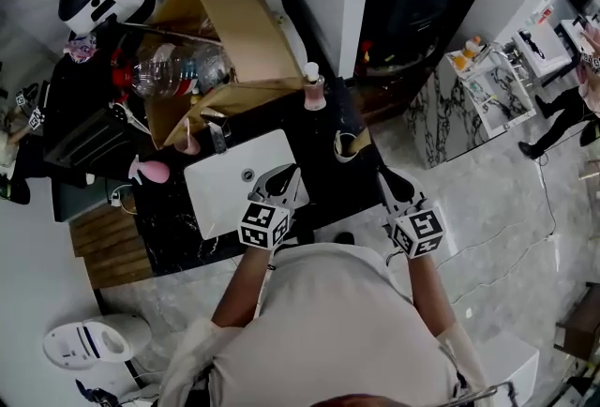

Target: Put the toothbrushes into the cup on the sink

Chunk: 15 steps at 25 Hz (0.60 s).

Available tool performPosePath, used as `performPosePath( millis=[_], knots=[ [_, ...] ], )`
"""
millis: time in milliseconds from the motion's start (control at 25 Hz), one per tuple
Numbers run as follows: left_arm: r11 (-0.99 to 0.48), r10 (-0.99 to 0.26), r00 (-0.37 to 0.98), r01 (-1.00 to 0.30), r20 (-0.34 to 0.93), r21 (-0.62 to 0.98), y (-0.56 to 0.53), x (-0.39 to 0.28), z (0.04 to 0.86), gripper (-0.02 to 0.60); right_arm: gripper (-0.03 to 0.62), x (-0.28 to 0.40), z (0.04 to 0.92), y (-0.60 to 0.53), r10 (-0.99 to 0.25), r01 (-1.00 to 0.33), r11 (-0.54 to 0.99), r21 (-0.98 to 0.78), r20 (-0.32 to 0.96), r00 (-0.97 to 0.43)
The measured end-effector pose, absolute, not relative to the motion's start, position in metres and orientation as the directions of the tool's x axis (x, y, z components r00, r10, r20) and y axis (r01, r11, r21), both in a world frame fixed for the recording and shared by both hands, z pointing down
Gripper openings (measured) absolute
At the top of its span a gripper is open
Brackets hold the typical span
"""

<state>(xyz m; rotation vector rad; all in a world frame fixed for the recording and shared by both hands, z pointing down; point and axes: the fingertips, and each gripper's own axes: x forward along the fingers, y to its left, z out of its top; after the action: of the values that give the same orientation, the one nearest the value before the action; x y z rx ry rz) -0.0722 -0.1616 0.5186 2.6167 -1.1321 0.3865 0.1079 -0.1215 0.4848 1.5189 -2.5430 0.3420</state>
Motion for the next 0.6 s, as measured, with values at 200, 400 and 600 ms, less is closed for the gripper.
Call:
performPosePath(
  millis=[200,400,600],
  knots=[
    [-0.675,-0.664,0.68,-0.724,0.313,0.14,-0.156,-0.071,0.509,0.008,0.038,0.112,0.478,-0.118,-0.857,-0.886,0.45,-0.107,0.225,-0.463],
    [-0.674,-0.667,0.679,-0.725,0.305,0.14,-0.153,-0.072,0.506,0.008,0.034,0.117,0.466,-0.119,-0.871,-0.893,0.439,-0.102,0.193,-0.451],
    [-0.666,-0.673,0.676,-0.731,0.3,0.151,-0.153,-0.072,0.506,0.008,0.034,0.119,0.461,-0.119,-0.875,-0.894,0.438,-0.099,0.18,-0.449]
  ],
)
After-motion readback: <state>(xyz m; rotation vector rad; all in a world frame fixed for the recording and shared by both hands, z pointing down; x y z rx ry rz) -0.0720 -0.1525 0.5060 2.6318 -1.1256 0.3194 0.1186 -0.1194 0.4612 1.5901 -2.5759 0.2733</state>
